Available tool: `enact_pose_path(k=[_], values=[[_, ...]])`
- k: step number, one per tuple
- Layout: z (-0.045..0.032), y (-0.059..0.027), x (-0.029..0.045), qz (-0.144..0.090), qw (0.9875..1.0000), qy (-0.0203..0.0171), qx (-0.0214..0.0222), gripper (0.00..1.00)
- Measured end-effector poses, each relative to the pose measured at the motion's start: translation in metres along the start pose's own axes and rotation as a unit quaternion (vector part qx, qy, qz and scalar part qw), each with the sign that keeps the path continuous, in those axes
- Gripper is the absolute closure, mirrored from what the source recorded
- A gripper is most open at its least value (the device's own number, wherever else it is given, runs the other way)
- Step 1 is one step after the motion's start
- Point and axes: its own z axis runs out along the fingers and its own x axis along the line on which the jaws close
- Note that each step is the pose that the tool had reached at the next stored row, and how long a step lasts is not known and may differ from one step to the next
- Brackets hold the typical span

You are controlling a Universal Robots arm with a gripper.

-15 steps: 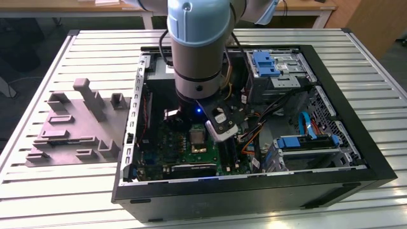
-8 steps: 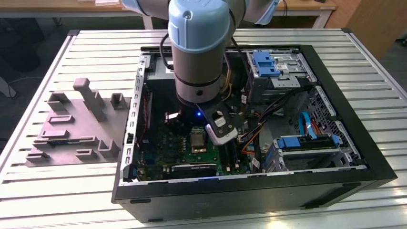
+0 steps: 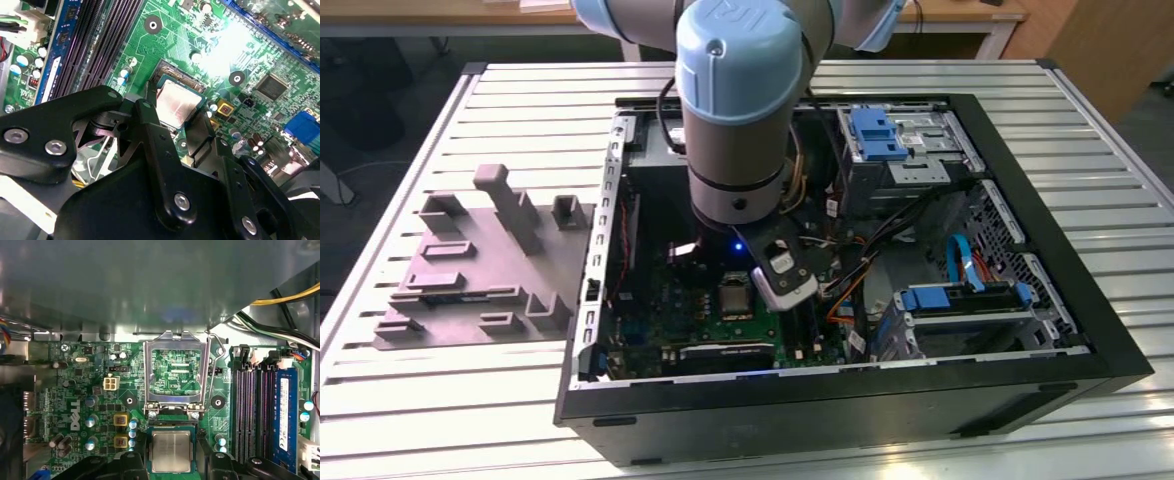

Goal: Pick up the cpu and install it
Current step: 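Place the cpu into insertion slot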

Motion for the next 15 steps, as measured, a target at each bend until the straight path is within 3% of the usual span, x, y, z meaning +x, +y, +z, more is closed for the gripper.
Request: enact_pose_path(k=[15], values=[[0.0073, -0.0008, -0.001, 0.002, 1.0, 0.0001, 0.0002, 0.53]])
